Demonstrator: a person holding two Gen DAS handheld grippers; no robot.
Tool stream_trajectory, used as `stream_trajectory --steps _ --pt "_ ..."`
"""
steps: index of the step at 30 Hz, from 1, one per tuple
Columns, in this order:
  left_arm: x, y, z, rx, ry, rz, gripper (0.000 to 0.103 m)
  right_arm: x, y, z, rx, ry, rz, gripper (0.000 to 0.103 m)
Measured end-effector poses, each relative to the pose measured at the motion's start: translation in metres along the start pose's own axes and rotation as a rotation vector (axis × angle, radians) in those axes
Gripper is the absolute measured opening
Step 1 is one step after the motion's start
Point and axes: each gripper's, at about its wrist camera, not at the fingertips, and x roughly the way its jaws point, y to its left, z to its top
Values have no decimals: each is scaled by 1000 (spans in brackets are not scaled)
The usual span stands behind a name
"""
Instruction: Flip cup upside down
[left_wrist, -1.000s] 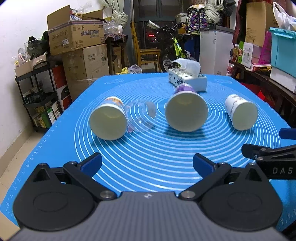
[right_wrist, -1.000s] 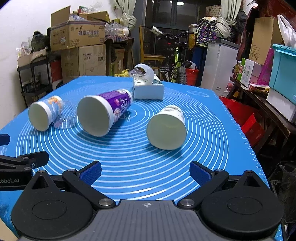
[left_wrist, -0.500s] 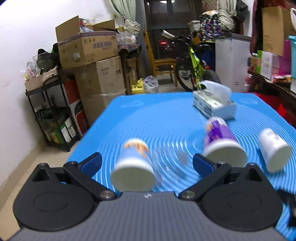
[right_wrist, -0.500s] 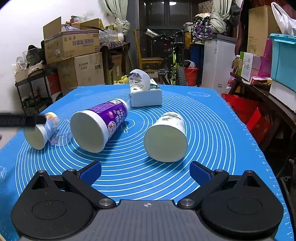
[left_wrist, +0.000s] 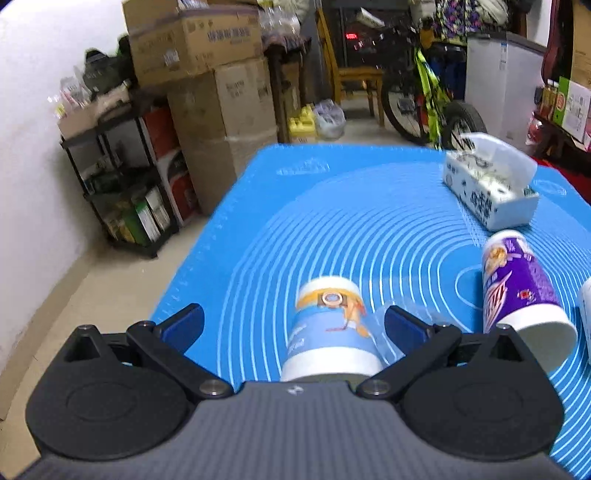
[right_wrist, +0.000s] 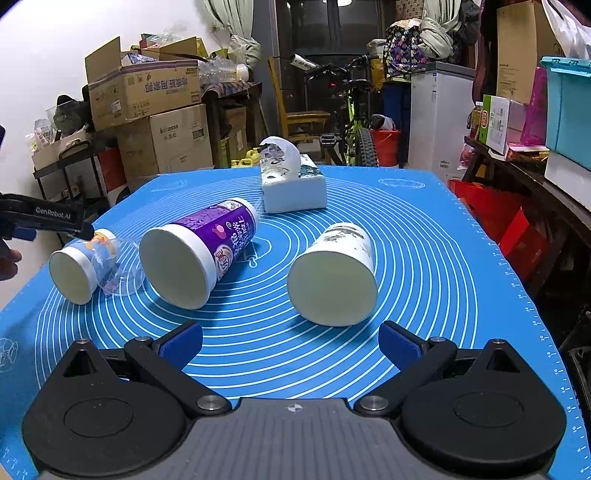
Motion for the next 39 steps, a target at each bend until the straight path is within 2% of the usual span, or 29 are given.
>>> stream_trajectory --steps 4,5,10,12,13,17,22,29,34,39 --pt "8 -1 -2 6 21 -9 98 1 0 0 0 2 -2 101" --pt "10 -1 -3 7 30 -11 91 1 1 0 -1 2 -2 101" --pt "21 3 -3 -38 95 -93 81 1 1 0 -1 4 -4 101" --pt "21 3 -3 -47 114 -138 66 1 1 0 -2 4 -5 101" --pt "21 3 -3 -50 123 -160 62 1 0 0 -1 4 -5 101" --pt "17 -4 -5 -13 117 -141 61 1 0 0 -1 4 -4 101" --pt "3 1 -6 -46 101 -131 60 1 -3 0 7 1 -1 101" --pt "-48 0 -20 -61 58 -121 60 -1 -7 1 23 3 6 101" --pt "-81 -18 -39 -55 35 -193 60 -5 -8 0 20 3 12 101" --pt "-84 -50 -53 -5 50 -247 60 -11 -14 1 39 -2 11 101"
